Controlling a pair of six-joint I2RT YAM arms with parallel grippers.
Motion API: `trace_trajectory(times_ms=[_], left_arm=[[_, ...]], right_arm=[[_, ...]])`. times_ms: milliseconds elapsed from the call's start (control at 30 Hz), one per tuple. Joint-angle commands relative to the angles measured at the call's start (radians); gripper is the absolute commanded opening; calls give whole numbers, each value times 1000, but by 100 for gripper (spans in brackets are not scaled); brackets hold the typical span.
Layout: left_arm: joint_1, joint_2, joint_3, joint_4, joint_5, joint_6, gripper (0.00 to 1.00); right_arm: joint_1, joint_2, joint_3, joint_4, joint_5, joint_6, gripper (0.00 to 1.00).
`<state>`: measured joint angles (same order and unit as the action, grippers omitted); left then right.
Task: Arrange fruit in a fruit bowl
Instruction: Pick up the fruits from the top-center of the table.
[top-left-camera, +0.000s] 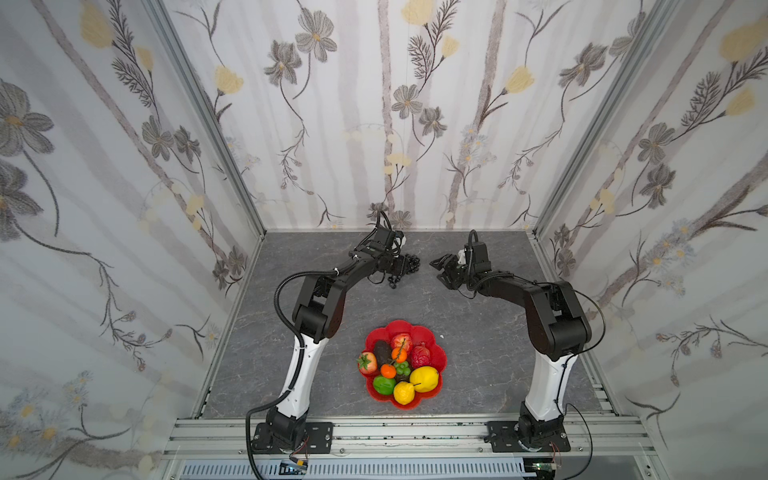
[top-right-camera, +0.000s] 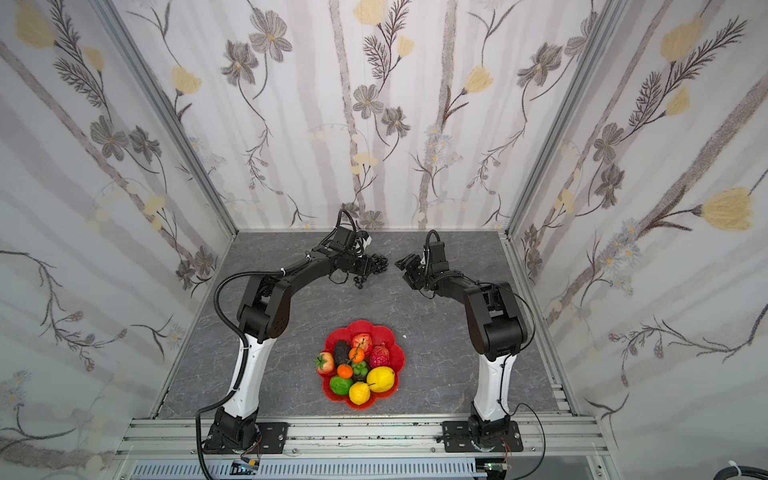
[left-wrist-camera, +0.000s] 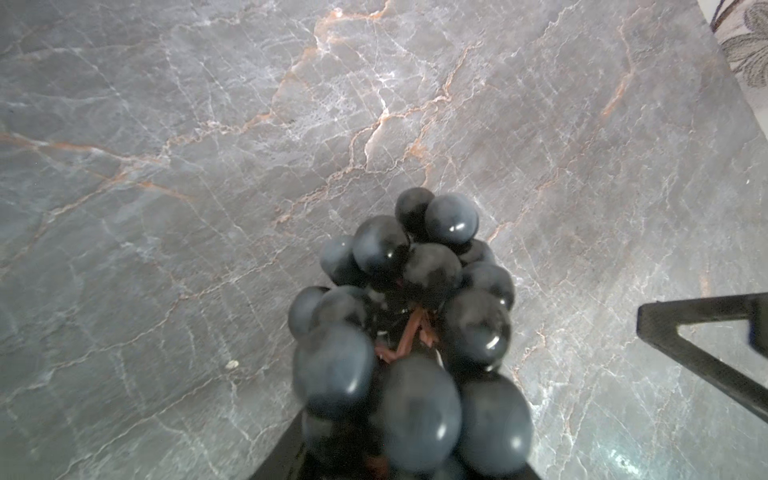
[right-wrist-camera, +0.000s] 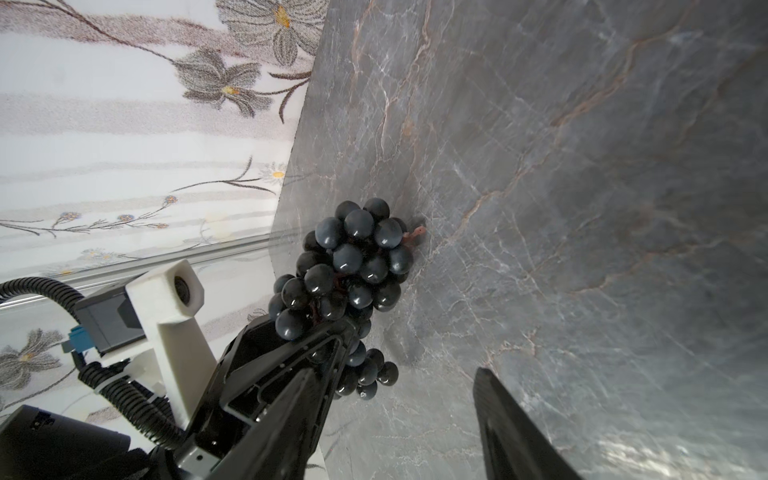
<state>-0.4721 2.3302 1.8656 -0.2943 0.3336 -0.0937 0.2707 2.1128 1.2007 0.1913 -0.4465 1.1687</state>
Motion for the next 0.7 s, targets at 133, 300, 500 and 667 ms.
trace_trajectory(times_ms=[133, 300, 500, 667], left_arm=[[-3, -125, -128, 162, 26, -75, 43], [-6, -212, -228, 225, 49, -117, 42], [-29, -307, -313, 215, 35, -129, 38], [-53, -382, -394, 218, 38, -142, 36]], right_arm=[[-3, -114, -98, 66, -21, -44, 64], [-5, -211, -175, 51, -12, -81, 65], [-8, -318, -252, 0, -10, -149, 65], [-9, -394, -334, -38, -11, -202, 65]])
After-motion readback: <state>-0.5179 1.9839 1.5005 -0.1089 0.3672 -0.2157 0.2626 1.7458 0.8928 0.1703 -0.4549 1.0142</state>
